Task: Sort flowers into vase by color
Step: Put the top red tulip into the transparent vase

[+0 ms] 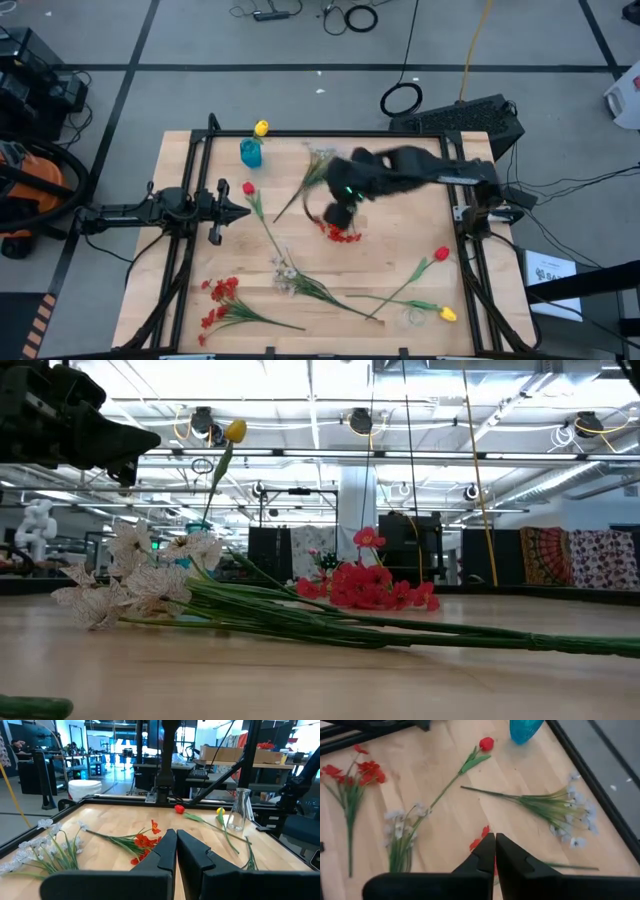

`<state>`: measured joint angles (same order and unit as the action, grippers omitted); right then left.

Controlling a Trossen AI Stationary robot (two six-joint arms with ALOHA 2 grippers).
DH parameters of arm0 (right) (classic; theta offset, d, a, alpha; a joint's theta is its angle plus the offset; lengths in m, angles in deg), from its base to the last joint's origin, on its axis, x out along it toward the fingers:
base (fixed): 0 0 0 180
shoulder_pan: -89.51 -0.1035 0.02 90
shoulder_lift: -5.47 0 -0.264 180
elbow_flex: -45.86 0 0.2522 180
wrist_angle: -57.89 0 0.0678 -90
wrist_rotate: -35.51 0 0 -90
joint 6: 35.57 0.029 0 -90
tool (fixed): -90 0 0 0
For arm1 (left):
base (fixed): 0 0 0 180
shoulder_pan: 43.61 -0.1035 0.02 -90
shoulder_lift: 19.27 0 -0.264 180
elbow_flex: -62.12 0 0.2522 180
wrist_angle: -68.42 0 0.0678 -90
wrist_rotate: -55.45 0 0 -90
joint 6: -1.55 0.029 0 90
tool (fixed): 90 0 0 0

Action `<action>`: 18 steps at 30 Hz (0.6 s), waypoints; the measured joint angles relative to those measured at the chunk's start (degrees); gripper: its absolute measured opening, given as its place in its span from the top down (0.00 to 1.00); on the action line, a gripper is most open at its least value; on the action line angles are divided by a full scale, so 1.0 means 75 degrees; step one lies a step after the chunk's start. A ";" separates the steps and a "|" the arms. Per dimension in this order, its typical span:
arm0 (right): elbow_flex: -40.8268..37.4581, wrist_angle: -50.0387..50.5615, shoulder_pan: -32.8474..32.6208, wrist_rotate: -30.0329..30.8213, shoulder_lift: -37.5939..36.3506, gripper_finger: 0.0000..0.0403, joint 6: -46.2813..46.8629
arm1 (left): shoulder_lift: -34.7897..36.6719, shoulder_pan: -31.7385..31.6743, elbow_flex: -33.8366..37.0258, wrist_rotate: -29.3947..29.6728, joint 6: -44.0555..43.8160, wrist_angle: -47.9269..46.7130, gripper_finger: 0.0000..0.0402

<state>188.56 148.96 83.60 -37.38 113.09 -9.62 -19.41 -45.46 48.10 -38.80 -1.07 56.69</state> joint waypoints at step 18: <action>-0.5663 -0.4949 -0.2459 0.1422 -0.2029 1.00 0.2804 | -0.0041 0.0000 -0.0158 -0.0089 -0.0701 0.0020 0.95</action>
<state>146.09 111.84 65.16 -26.72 97.88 11.41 -19.71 -45.46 46.91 -39.47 -6.32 56.85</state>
